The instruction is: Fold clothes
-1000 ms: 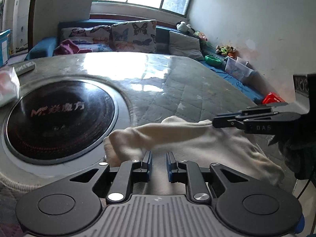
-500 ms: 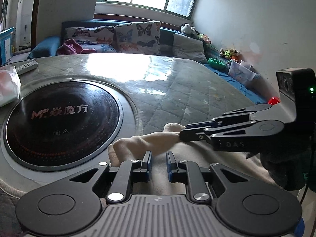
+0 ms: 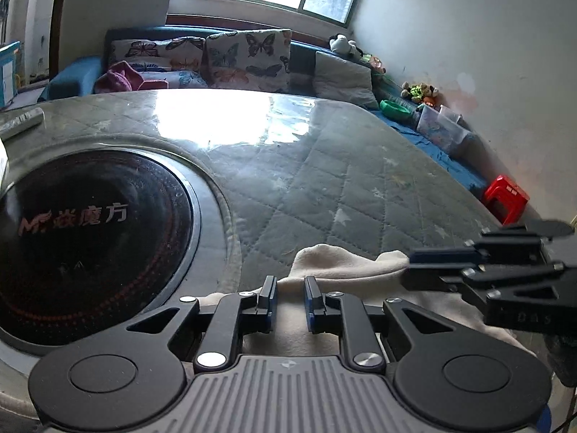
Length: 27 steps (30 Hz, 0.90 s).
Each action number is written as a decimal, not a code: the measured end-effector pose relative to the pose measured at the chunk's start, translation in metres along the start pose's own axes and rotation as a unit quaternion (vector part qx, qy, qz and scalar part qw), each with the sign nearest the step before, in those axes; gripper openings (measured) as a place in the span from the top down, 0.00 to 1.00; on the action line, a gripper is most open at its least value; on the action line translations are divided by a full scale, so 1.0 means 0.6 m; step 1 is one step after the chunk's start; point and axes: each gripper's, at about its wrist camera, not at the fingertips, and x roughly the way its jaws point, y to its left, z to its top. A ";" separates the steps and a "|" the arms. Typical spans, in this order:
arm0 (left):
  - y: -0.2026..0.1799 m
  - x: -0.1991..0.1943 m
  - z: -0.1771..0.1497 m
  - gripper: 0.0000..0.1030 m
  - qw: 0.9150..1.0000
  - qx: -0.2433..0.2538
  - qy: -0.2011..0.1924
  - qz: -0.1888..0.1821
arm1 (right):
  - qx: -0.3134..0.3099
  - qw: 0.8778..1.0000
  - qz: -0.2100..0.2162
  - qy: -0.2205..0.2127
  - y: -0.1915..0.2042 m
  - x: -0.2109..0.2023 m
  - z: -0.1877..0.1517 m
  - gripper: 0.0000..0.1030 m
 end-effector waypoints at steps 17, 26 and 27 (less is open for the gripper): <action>-0.048 -0.058 -0.027 0.80 0.999 0.023 -0.020 -0.036 | 0.007 1.000 -0.024 0.002 -0.043 -0.058 -0.048 0.85; -0.146 -0.080 -0.054 0.76 0.990 0.090 -0.022 -0.105 | -0.011 0.999 -0.033 -0.005 -0.034 -0.102 -0.060 0.84; -0.156 -0.079 -0.059 0.76 0.989 0.096 -0.020 -0.113 | -0.016 0.999 -0.029 -0.005 -0.029 -0.110 -0.063 0.84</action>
